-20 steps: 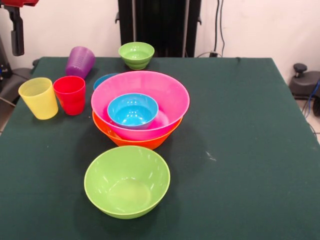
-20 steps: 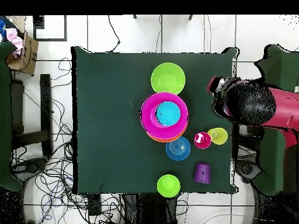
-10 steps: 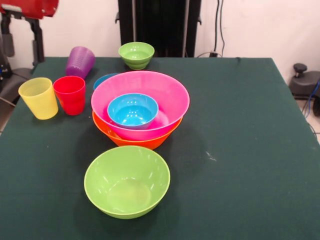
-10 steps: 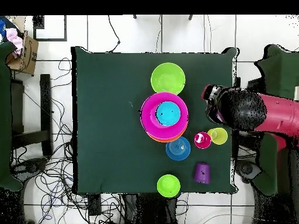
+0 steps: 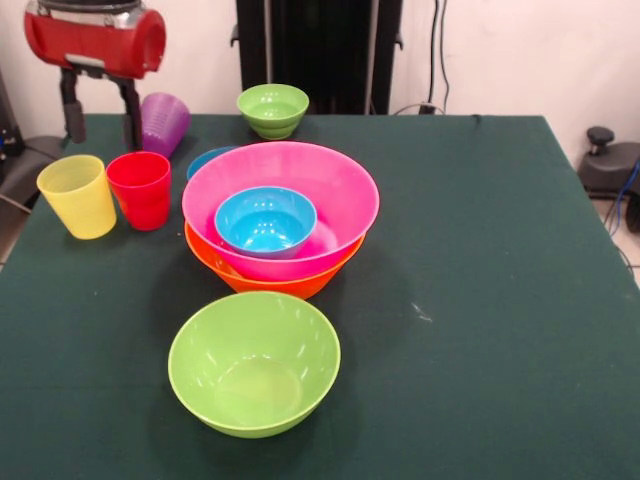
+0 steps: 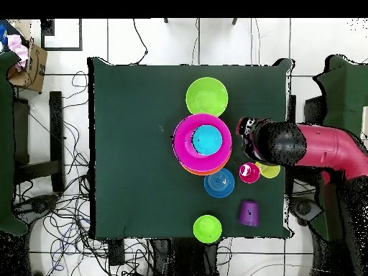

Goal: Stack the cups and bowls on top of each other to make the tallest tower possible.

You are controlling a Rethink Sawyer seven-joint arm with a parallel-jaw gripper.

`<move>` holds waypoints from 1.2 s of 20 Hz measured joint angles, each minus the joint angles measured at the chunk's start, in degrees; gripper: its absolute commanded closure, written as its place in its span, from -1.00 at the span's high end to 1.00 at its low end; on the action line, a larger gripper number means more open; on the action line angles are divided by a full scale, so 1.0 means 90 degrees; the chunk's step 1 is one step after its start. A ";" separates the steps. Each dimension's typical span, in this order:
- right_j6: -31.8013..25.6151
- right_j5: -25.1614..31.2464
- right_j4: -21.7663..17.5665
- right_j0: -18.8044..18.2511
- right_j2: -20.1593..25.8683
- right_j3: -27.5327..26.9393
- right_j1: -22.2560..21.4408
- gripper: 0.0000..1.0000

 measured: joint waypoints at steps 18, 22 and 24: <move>0.0000 0.0000 -0.0308 0.0000 0.0078 0.0109 0.0164 1.00; 0.0000 0.0000 -0.0317 0.0000 0.0079 0.0110 0.0169 1.00; 0.0000 0.0000 -0.0316 0.0000 0.0079 0.0109 0.0174 1.00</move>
